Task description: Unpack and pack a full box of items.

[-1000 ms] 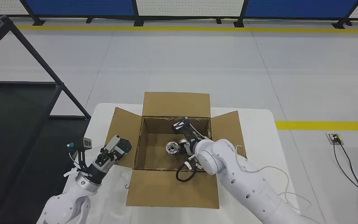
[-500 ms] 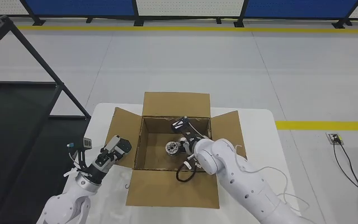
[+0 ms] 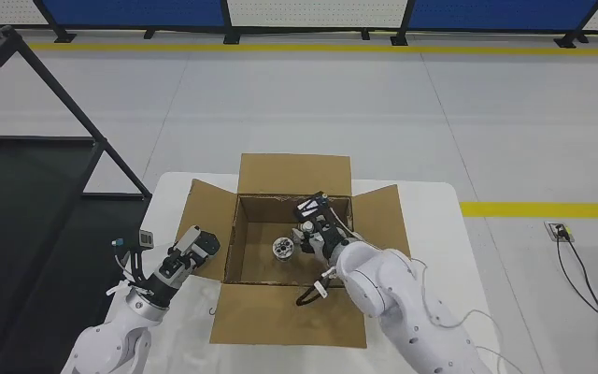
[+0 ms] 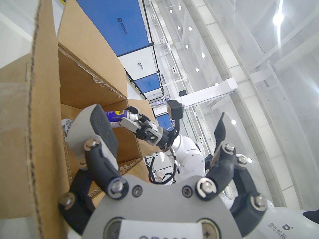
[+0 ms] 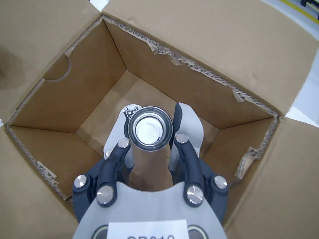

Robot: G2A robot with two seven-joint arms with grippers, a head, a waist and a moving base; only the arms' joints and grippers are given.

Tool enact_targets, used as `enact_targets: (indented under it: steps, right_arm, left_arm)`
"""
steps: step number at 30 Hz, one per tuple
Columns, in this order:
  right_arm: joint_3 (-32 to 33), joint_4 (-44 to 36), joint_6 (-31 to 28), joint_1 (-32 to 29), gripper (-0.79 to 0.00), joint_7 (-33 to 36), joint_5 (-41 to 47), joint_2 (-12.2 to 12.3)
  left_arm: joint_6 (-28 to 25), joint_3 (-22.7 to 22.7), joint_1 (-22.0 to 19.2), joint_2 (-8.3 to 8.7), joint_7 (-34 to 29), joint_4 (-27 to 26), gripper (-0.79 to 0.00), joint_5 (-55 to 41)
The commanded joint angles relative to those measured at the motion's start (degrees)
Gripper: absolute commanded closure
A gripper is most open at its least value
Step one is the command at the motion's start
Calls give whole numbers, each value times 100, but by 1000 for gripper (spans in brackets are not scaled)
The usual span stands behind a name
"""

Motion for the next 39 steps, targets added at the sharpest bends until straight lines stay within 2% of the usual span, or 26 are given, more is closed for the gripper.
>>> enact_targets:
  steps: [1,13,21,32,39]
  right_arm:
    - [152,-351,70,-209,0,-88,-112,34]
    - [1235,-2276,762,-1408,0,-857,-569,170]
    - [2308,-3040,956,-2208,0,-1148,-276,242]
    - [3649,-3201,1107,-3134,0,-1466,397,289]
    - [4050,-2398,1464,-3014,0,-1001,126,323]
  left_arm:
    - [0,0,0,0,0,0,-785,0]
    - [0,0,0,0,0,0,-785,0]
    - [0,0,0,0,0,0,-785,0]
    - [0,0,0,0,0,0,-785,0]
    - [0,0,0,0,0,0,-785,0]
